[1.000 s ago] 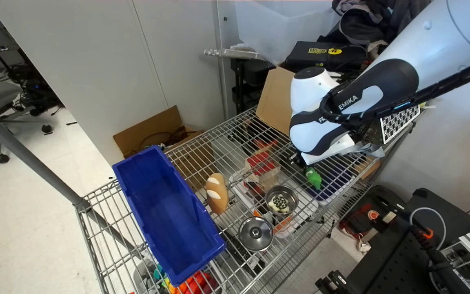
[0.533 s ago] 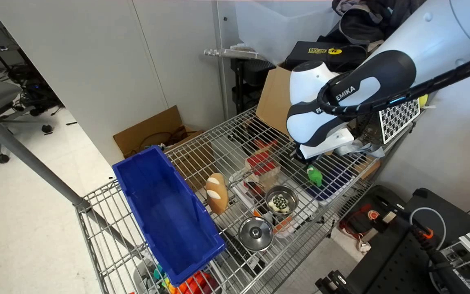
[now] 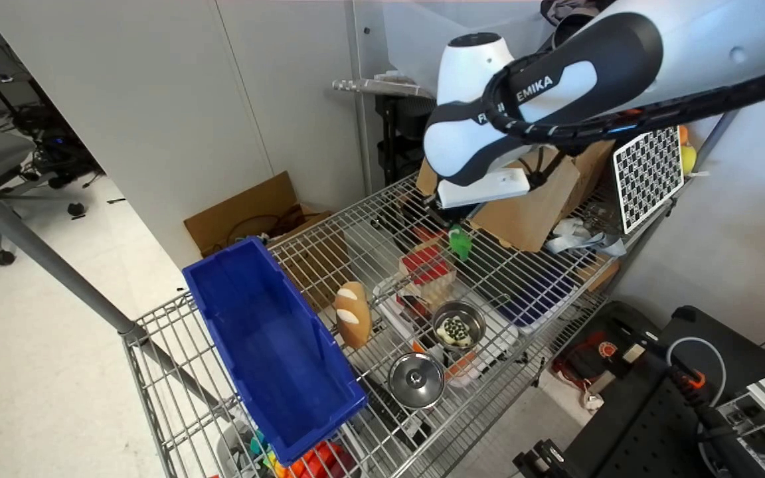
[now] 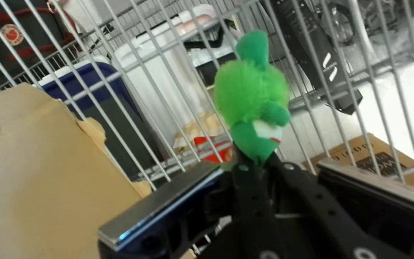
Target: Move the green plushy backward
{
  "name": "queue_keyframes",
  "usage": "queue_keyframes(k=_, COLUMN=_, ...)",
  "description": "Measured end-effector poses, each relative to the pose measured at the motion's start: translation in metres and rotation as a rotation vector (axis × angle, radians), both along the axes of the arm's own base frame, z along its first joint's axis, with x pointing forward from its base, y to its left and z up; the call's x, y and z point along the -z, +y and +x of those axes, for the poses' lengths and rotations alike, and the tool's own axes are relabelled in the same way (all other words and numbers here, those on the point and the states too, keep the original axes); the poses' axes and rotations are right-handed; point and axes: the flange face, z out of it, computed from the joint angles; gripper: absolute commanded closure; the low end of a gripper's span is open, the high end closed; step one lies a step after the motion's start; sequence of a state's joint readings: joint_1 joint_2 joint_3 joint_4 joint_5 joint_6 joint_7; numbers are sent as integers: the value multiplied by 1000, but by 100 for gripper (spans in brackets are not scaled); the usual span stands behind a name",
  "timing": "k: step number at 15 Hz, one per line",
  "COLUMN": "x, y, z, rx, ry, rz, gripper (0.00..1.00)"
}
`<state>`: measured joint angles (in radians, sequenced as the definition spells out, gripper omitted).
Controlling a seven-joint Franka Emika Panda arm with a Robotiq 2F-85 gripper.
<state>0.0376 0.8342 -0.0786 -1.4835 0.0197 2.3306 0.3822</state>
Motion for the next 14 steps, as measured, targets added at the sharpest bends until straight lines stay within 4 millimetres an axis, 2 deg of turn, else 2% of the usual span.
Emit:
queue_keyframes(k=2, x=-7, y=22, z=19, rx=50, ry=-21, rz=28, gripper=98)
queue_keyframes(k=4, x=0, y=37, z=33, rx=106, ry=-27, rz=37, gripper=98)
queue_keyframes(k=7, x=25, y=49, z=47, rx=178, ry=-19, rz=28, gripper=98)
queue_keyframes(k=10, x=53, y=49, z=55, rx=231, ry=0, rz=17, gripper=98)
queue_keyframes(k=11, x=63, y=48, z=57, rx=247, ry=8, rz=10, gripper=65)
queue_keyframes(k=12, x=72, y=47, z=58, rx=260, ry=17, rz=4, gripper=64)
queue_keyframes(k=14, x=85, y=48, z=60, rx=278, ry=35, rz=-7, gripper=51)
